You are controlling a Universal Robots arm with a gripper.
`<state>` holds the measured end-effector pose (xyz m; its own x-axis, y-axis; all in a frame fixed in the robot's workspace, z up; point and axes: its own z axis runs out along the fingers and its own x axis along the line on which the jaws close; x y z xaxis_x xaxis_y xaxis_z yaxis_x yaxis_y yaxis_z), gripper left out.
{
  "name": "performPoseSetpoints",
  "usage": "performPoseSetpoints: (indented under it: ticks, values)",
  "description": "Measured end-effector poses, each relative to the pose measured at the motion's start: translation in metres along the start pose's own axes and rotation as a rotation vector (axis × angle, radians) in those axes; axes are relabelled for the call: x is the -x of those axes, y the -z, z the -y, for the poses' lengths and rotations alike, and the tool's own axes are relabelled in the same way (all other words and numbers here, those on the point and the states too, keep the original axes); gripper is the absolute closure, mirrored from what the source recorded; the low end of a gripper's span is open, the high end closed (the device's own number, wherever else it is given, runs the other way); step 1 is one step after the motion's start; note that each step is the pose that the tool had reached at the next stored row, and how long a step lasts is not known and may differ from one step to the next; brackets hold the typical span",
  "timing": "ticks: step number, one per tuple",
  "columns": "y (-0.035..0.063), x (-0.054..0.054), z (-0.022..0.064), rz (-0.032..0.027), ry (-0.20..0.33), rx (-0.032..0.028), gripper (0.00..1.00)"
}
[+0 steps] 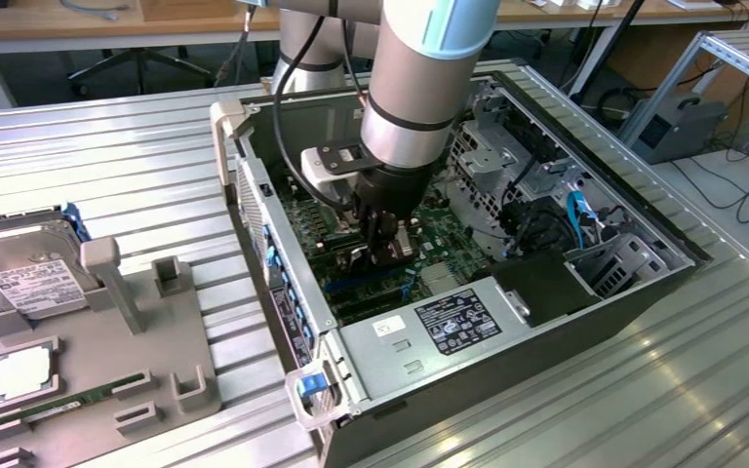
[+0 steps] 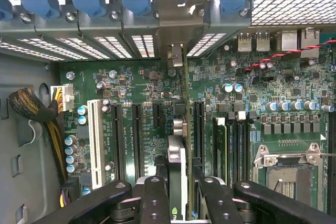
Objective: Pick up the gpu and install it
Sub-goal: 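Insert the gpu into the slot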
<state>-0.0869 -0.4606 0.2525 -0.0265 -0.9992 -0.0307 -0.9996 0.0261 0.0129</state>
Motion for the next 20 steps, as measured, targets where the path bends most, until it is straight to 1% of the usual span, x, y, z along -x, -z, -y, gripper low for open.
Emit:
performPoseSetpoints:
  ticks: [20]
  values:
    - [-0.0006,-0.0001,-0.002,0.0,0.0,0.0,0.73]
